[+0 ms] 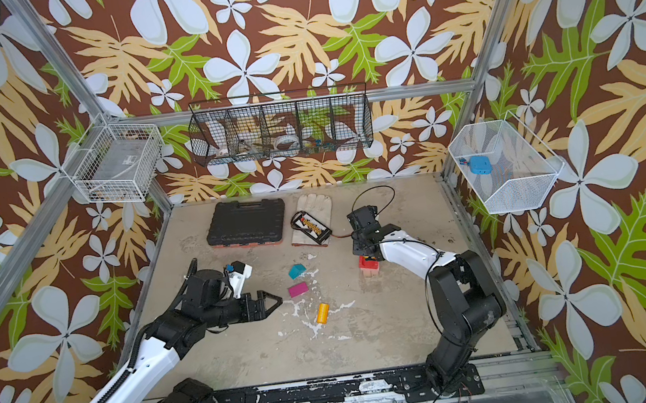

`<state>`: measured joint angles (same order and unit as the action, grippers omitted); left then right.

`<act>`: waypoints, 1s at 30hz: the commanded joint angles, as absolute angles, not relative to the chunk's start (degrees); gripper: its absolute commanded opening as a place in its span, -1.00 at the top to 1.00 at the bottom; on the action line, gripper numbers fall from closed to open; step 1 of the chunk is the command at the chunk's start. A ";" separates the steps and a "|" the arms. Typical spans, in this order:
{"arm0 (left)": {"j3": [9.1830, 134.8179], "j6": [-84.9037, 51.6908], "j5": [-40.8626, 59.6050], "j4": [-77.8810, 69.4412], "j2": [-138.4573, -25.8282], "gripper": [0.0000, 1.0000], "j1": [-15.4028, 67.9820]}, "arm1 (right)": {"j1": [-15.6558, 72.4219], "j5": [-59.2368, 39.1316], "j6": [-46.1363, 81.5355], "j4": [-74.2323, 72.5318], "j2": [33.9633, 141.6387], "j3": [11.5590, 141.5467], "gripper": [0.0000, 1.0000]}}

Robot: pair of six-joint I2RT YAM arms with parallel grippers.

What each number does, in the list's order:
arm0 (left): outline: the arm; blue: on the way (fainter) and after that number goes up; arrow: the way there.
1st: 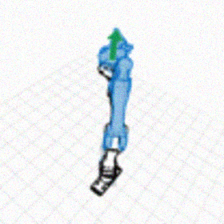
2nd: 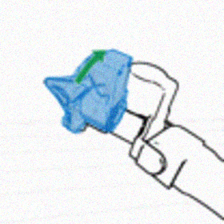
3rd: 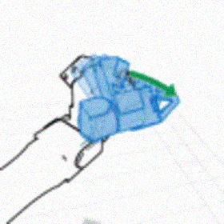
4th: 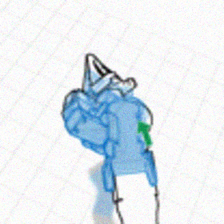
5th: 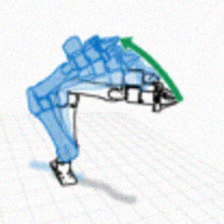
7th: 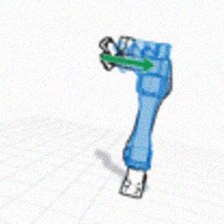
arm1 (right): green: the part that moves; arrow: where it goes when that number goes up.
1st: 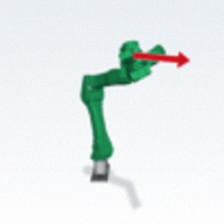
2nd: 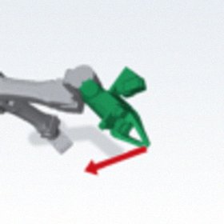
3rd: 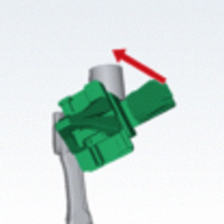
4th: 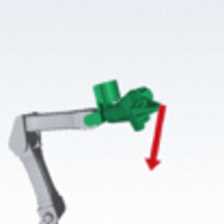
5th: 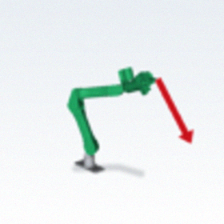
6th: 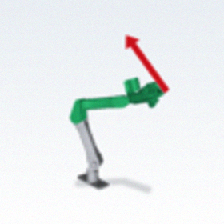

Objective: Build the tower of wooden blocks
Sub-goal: 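Lower the yellow block onto the yellow arch block atop the tower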

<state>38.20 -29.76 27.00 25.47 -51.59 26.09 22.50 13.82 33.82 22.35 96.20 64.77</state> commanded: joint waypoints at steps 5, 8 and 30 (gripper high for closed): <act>38.10 -29.47 26.55 24.35 -51.32 -0.99 26.19 | 22.58 15.19 34.09 22.41 97.28 65.39 0.15; 38.07 -29.51 26.59 24.35 -51.32 -1.00 26.19 | 22.66 15.47 34.09 22.58 97.64 65.56 0.14; 38.05 -29.56 26.59 24.26 -51.20 -1.00 26.20 | 22.53 14.77 34.04 23.18 98.86 66.13 -0.11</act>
<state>38.13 -29.91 26.83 25.47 -51.35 26.09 22.55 14.44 33.89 22.68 98.61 65.71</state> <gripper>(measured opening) 0.997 0.565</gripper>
